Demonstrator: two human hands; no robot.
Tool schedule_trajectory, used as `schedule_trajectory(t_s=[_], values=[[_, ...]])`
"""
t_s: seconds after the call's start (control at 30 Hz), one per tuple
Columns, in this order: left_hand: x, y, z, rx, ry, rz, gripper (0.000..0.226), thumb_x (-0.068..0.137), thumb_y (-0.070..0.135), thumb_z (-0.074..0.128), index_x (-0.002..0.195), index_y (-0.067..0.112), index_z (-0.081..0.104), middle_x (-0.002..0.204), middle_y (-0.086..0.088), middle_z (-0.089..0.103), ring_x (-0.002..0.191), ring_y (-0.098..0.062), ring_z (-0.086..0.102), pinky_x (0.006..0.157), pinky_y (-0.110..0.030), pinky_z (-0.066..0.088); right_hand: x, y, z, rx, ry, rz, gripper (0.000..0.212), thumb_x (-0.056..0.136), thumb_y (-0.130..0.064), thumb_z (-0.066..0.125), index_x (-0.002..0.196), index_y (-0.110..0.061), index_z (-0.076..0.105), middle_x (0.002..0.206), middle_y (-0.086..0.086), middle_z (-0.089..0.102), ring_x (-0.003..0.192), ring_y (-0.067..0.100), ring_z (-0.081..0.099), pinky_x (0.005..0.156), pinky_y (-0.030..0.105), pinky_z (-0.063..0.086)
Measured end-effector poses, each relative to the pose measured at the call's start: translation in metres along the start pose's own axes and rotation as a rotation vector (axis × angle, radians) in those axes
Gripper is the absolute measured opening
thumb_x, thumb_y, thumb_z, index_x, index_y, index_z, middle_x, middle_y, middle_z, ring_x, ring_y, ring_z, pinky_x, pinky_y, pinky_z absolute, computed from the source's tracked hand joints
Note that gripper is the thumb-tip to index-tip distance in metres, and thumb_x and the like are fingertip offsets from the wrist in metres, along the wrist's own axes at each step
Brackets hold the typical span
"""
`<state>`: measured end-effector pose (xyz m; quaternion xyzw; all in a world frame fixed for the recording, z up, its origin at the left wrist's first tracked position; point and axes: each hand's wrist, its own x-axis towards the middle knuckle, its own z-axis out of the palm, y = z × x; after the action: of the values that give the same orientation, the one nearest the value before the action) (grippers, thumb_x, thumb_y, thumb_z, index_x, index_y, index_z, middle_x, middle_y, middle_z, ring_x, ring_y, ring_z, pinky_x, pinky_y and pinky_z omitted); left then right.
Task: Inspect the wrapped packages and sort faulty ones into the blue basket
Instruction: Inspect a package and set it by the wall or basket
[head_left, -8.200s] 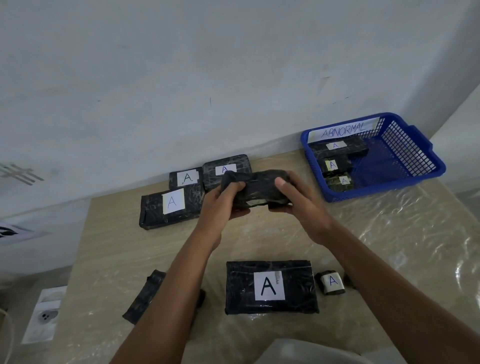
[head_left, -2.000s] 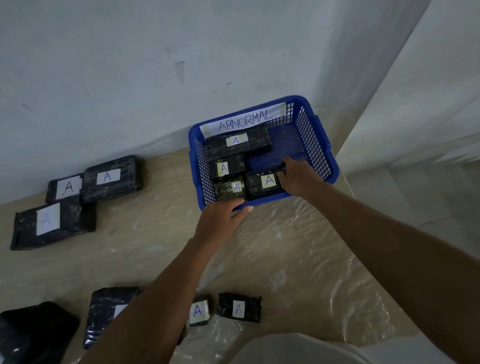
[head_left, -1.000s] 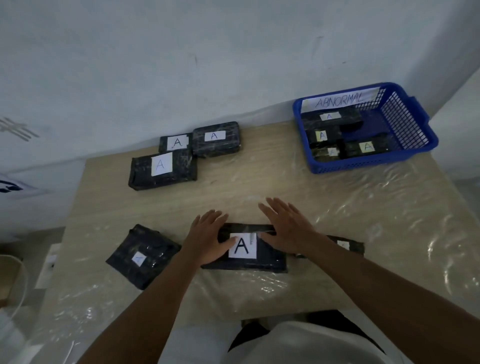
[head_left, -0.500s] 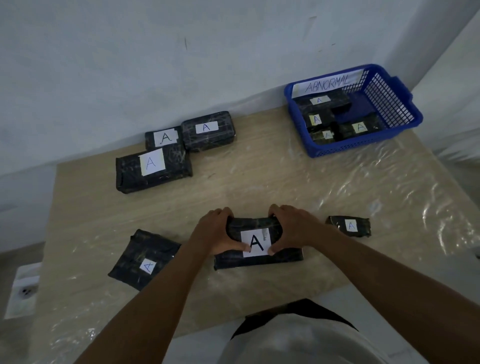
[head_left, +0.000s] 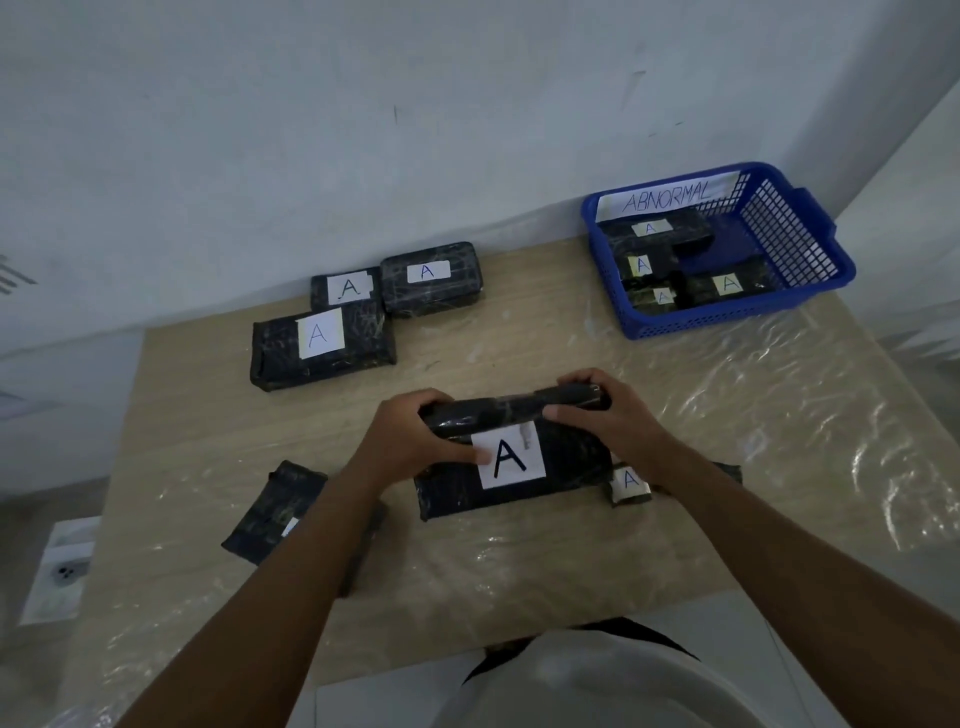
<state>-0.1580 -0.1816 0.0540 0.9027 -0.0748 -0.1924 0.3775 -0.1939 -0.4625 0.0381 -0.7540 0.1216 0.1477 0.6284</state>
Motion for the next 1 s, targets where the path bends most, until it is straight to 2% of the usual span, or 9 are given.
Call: schedule_trajectory(t_s=[0.13,0.23,0.37,0.47,0.57,0.7,0.8,0.9,1.0], values=[[0.005,0.027,-0.020,-0.088,0.073,-0.028,0.066,0.055,0.044,0.099,0.111,0.027,0.070,0.104,0.014,0.069,0.091,-0.002,0.066,0.070,-0.017,0.054,0.001,-0.021,0.002,0.188,0.081,-0.040,0.037,0.085,-0.028,0.084,0.115,-0.020,0.064,0.109,0.008,0.071,0.093,0.020,0.076,0.078,0.037,0.065],[0.006,0.042,-0.022,-0.370,0.264,-0.129,0.066,0.072,0.047,0.088,0.128,0.029,0.059,0.119,0.012,0.061,0.101,-0.005,0.062,0.075,-0.021,0.052,0.004,-0.039,-0.005,0.296,0.122,-0.058,0.038,0.087,-0.028,0.082,0.118,-0.022,0.061,0.109,0.009,0.070,0.085,0.015,0.077,0.069,0.034,0.064],[0.006,0.059,-0.014,-0.760,0.180,-0.326,0.054,0.078,0.051,0.079,0.119,0.019,0.068,0.114,-0.006,0.077,0.094,-0.021,0.077,0.074,-0.033,0.060,0.010,-0.052,-0.017,0.303,0.131,-0.100,0.039,0.085,-0.032,0.083,0.117,-0.028,0.061,0.110,0.007,0.070,0.094,0.020,0.075,0.071,0.033,0.064],[0.006,0.068,-0.012,-0.815,0.239,-0.321,0.031,0.086,0.036,0.080,0.107,0.015,0.072,0.093,-0.003,0.081,0.081,-0.021,0.079,0.065,-0.033,0.062,0.014,-0.057,-0.021,0.304,0.077,-0.077,0.059,0.078,-0.042,0.085,0.127,-0.027,0.057,0.115,0.007,0.069,0.101,0.023,0.073,0.079,0.038,0.064],[0.009,0.072,-0.015,-0.845,0.276,-0.307,0.027,0.085,0.031,0.082,0.104,0.016,0.072,0.093,-0.005,0.081,0.081,-0.023,0.079,0.069,-0.036,0.063,0.017,-0.058,-0.024,0.293,0.017,-0.036,0.067,0.069,-0.050,0.085,0.126,-0.026,0.058,0.115,0.009,0.071,0.102,0.023,0.074,0.085,0.041,0.064],[0.015,0.072,-0.019,-0.845,0.262,-0.287,0.029,0.083,0.032,0.084,0.105,0.016,0.074,0.100,-0.008,0.081,0.091,-0.027,0.079,0.085,-0.045,0.063,0.019,-0.058,-0.025,0.286,0.003,-0.025,0.054,0.074,-0.043,0.087,0.119,-0.022,0.066,0.111,0.007,0.077,0.096,0.021,0.078,0.082,0.040,0.065],[0.017,0.075,-0.024,-0.848,0.196,-0.273,0.040,0.080,0.036,0.083,0.113,0.016,0.072,0.103,-0.006,0.080,0.092,-0.025,0.078,0.083,-0.039,0.062,0.023,-0.062,-0.025,0.335,0.068,-0.031,0.036,0.085,-0.034,0.083,0.114,-0.020,0.069,0.103,0.007,0.079,0.087,0.021,0.079,0.074,0.041,0.066],[0.019,0.072,-0.027,-0.757,0.116,-0.227,0.054,0.074,0.028,0.087,0.122,0.015,0.067,0.109,-0.008,0.079,0.095,-0.026,0.078,0.084,-0.040,0.061,0.028,-0.061,-0.029,0.387,0.080,0.019,0.041,0.082,-0.037,0.085,0.116,-0.017,0.071,0.104,0.009,0.080,0.091,0.026,0.079,0.082,0.048,0.065],[0.022,0.071,-0.026,-0.780,0.153,-0.229,0.049,0.078,0.017,0.086,0.123,0.009,0.067,0.108,-0.011,0.079,0.097,-0.031,0.077,0.087,-0.044,0.062,0.030,-0.062,-0.032,0.385,0.034,0.037,0.057,0.074,-0.047,0.087,0.121,-0.020,0.069,0.108,0.009,0.079,0.095,0.027,0.078,0.083,0.049,0.064]])
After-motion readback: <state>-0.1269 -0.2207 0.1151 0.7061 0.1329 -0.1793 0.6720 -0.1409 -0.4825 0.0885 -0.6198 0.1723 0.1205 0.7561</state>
